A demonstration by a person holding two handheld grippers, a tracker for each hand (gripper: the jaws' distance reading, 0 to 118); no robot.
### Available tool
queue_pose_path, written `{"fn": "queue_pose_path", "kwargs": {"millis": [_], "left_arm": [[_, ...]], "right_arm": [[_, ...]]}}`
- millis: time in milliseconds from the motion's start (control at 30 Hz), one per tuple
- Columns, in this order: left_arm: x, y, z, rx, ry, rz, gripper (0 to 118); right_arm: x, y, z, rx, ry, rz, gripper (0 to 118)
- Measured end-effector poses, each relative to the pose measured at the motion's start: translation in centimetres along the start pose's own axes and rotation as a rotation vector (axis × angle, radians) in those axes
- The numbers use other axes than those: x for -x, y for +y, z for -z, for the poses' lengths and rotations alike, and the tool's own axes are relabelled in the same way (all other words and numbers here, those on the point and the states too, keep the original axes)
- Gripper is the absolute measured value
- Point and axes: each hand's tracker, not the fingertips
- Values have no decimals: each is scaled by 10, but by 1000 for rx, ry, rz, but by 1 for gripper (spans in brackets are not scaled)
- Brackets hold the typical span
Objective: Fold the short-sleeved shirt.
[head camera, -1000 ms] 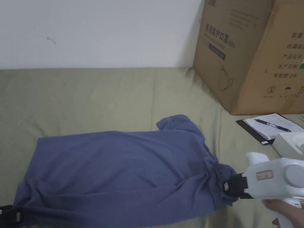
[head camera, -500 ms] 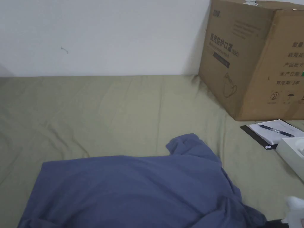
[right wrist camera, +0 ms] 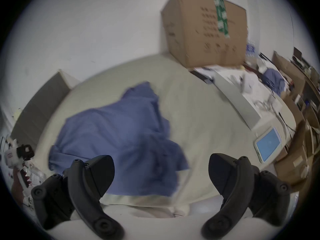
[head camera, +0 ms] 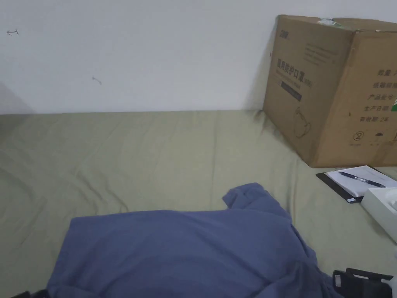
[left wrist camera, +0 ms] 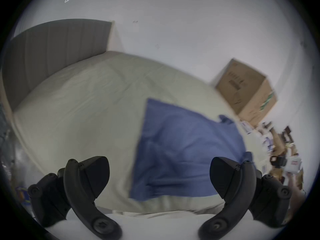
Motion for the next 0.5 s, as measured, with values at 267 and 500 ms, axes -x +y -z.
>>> {"fn": "queue_pose_path", "kwargs": {"millis": [267,500], "left_arm": [[-90,-5,-36,-250,-47,343,0],[-97,41,-2,-201,9,356,0]], "right_arm": [[117,3,-47,-381,237,-108,0],[146,22,-22,-357,309,-130,0]]}}
